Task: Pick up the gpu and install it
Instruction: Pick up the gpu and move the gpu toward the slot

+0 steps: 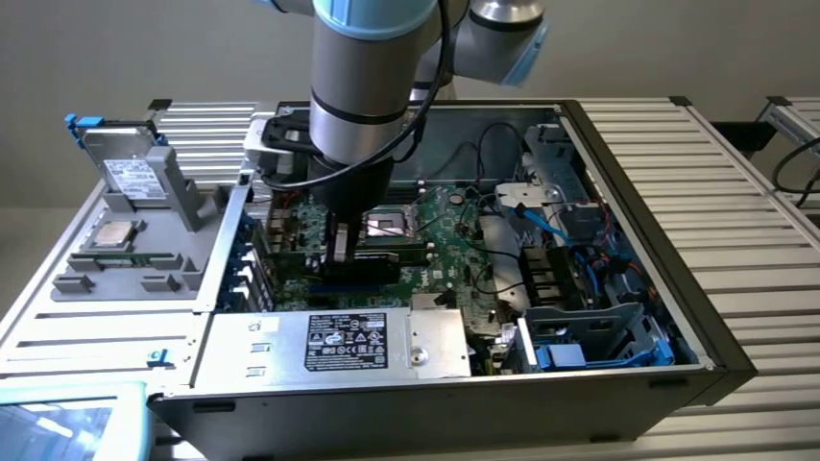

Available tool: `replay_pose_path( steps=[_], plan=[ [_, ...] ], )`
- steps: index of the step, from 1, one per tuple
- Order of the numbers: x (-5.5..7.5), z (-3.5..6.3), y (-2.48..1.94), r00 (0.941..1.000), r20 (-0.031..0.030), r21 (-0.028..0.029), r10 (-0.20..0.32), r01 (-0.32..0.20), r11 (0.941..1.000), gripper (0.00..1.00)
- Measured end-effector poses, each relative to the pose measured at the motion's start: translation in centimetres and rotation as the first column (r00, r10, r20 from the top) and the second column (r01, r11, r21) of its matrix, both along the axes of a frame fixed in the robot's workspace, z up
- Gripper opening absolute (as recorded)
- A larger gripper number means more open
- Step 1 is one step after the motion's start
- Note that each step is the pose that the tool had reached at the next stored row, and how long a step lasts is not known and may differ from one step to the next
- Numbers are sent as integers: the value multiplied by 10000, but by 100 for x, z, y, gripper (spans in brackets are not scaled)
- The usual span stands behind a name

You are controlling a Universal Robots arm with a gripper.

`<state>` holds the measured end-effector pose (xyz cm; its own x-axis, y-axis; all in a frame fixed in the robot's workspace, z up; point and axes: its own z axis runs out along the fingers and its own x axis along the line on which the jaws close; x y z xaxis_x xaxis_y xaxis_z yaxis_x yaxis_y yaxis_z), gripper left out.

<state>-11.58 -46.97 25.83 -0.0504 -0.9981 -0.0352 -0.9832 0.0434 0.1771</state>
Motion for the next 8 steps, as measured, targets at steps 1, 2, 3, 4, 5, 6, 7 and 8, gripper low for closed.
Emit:
replay_pose_path(
  steps=[1, 2, 3, 4, 5, 6, 7, 8],
  plan=[
    [0, -2, 0, 10000, 0, 0, 0, 0, 10000, 28],
    [0, -4, 0, 10000, 0, 0, 0, 0, 10000, 28],
    [0, -4, -1, 10000, -1, -2, 0, 0, 10000, 28],
    [0, -8, 0, 10000, 0, 1, 0, 0, 10000, 28],
    [-1, -14, 0, 10000, 1, 3, 1, -1, 10000, 28],
    [-3, -20, 1, 10000, 2, 4, -1, 1, 10000, 28],
    [-7, -27, 1, 10000, 1, 1, -1, 1, 10000, 28],
    [-11, -35, 0, 10000, 0, 1, -1, 1, 10000, 28]
  ],
)
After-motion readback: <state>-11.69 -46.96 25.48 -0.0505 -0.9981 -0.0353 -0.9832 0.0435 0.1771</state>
